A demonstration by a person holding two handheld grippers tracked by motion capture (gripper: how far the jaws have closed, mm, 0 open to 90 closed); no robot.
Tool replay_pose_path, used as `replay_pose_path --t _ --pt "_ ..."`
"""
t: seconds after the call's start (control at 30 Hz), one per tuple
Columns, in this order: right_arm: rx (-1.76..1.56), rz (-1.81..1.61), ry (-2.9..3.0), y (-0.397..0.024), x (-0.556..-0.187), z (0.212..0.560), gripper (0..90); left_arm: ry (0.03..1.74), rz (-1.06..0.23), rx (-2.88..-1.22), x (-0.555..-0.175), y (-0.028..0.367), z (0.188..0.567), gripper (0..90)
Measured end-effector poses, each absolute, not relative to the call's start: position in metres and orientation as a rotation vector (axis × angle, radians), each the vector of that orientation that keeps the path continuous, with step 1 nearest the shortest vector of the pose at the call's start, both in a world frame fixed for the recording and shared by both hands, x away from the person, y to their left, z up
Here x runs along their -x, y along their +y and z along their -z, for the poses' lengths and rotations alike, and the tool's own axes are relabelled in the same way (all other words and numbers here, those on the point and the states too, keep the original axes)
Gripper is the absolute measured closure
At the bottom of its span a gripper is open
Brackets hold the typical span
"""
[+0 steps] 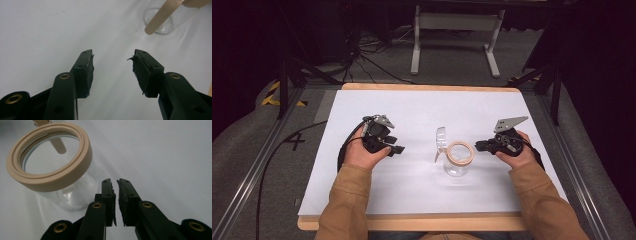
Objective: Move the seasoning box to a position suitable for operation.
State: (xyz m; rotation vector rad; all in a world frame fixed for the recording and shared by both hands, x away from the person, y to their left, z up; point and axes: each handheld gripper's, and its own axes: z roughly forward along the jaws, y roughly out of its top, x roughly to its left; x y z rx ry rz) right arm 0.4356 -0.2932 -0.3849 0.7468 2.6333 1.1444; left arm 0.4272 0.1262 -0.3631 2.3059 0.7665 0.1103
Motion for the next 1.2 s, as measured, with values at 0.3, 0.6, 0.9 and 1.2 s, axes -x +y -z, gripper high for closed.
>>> replay_pose_path --t 0.3,0.6,0.9,1.2 --pt "-0.739 -1.152 2.639 -0.29 -0.435 0.385 83.0 0.746 -0.106 -2.317 -0.421 0.124 0.356 51.3" --pt "-0.73 -1.145 2.665 -0.281 -0.437 0.394 84.8 0.707 -0.102 -2.327 -0.413 0.114 0.347 50.5" --pt "-0.716 -1.135 2.715 -0.271 -0.441 0.405 87.6 0.688 -0.08 -2.34 -0.408 0.11 0.344 49.8" --pt "-0.708 -1.123 2.732 -0.269 -0.44 0.406 89.8 0.687 -0.077 -2.345 -0.408 0.111 0.344 49.8"
